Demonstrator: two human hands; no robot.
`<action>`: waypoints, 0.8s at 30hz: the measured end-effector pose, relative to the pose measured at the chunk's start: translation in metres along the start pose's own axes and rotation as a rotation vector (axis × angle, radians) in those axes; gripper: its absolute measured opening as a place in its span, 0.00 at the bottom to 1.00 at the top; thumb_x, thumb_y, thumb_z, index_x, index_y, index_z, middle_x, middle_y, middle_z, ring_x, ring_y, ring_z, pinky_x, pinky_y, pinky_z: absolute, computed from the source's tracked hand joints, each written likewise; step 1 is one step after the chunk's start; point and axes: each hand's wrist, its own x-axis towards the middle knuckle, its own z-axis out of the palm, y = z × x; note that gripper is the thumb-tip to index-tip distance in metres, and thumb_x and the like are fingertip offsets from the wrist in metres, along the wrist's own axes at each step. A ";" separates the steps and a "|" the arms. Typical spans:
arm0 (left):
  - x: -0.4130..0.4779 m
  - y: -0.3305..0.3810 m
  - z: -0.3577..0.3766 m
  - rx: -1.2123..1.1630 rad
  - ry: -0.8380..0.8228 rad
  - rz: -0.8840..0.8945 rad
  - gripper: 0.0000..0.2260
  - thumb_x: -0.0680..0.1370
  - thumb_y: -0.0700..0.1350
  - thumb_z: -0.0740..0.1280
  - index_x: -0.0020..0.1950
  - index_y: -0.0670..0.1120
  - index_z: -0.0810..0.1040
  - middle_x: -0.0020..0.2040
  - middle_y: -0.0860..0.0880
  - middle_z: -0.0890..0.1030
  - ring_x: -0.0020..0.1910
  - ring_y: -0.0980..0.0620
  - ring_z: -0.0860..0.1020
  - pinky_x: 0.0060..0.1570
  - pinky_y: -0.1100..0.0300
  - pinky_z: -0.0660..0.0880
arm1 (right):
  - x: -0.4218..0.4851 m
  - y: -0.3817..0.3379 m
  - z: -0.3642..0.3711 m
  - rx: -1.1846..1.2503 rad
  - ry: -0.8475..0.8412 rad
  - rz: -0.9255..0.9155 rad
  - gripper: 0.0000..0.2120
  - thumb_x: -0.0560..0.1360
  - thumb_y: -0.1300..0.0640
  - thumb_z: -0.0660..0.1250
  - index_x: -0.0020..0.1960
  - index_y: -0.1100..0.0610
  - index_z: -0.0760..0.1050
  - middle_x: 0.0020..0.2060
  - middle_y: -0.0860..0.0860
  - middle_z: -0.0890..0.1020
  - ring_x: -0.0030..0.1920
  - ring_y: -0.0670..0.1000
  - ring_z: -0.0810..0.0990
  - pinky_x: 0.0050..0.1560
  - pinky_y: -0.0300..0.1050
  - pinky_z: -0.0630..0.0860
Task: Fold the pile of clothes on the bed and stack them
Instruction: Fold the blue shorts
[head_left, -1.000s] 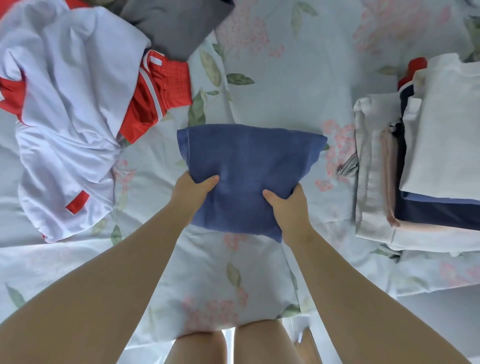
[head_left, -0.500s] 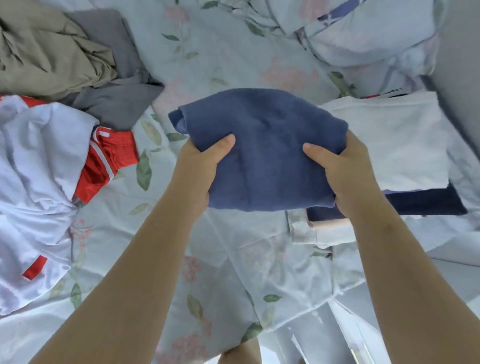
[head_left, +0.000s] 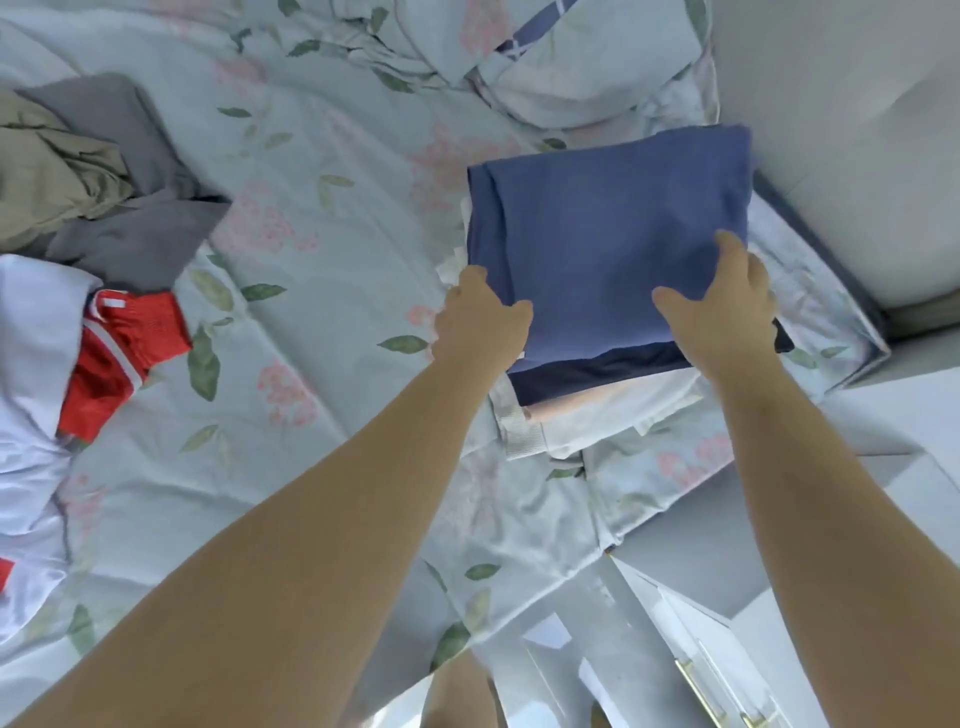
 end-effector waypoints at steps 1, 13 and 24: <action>-0.003 -0.007 -0.001 0.045 0.005 0.010 0.26 0.76 0.47 0.63 0.73 0.48 0.60 0.66 0.46 0.70 0.61 0.41 0.73 0.58 0.45 0.74 | -0.007 -0.001 0.007 -0.003 -0.024 -0.014 0.34 0.75 0.54 0.65 0.76 0.51 0.53 0.74 0.53 0.58 0.72 0.61 0.58 0.69 0.60 0.59; -0.061 -0.128 -0.105 0.469 0.176 0.029 0.20 0.80 0.47 0.60 0.71 0.49 0.63 0.69 0.48 0.69 0.68 0.45 0.65 0.63 0.51 0.62 | -0.105 -0.072 0.120 -0.073 -0.268 -0.389 0.26 0.75 0.54 0.65 0.71 0.54 0.64 0.66 0.53 0.72 0.66 0.58 0.68 0.62 0.52 0.66; -0.146 -0.305 -0.201 0.480 0.288 -0.222 0.19 0.79 0.46 0.61 0.70 0.48 0.66 0.68 0.50 0.71 0.69 0.47 0.65 0.66 0.53 0.61 | -0.230 -0.107 0.235 -0.339 -0.677 -0.584 0.27 0.78 0.53 0.61 0.74 0.52 0.57 0.72 0.52 0.63 0.70 0.57 0.61 0.67 0.52 0.61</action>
